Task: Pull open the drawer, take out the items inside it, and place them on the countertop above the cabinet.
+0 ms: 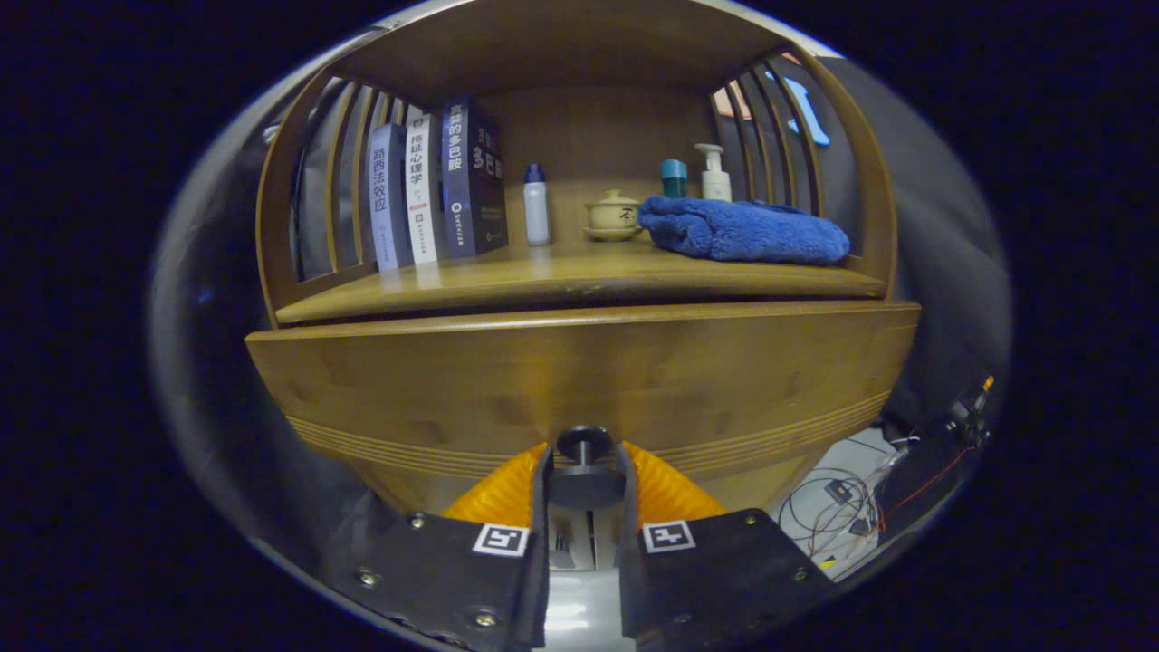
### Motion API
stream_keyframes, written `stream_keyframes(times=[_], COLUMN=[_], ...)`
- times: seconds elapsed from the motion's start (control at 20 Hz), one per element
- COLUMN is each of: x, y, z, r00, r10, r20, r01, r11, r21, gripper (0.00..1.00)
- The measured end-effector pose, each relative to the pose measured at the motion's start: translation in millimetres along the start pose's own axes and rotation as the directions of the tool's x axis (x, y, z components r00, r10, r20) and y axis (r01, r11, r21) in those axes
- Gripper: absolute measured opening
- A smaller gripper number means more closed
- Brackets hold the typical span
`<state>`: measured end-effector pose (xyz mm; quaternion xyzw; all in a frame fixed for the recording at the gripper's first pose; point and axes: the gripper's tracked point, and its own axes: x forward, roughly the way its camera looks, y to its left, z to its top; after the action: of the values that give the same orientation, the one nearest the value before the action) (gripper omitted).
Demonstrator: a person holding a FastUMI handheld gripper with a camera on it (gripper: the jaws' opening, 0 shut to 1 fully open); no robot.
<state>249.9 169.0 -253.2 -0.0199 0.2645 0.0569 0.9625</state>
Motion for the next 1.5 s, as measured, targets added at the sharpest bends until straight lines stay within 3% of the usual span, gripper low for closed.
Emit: stream_keyframes(times=[0.5, 0.8, 1.15, 1.3, 1.5], x=[-106, -149, -159, -154, -161], y=[-13, -28, -28, -28, -25], z=[-41, -72, -73, -73, -74], r00=[0.992, 0.972, 0.978, 0.979, 0.974], r10=[-0.114, -0.186, -0.157, -0.146, -0.165], r20=[-0.059, -0.142, -0.135, -0.144, -0.158], r01=[0.115, 0.178, 0.153, 0.146, 0.160], r11=[0.993, 0.982, 0.988, 0.989, 0.986], r21=[0.022, -0.065, -0.035, -0.006, -0.045], gripper=[0.32, 0.31, 0.32, 0.40, 0.40])
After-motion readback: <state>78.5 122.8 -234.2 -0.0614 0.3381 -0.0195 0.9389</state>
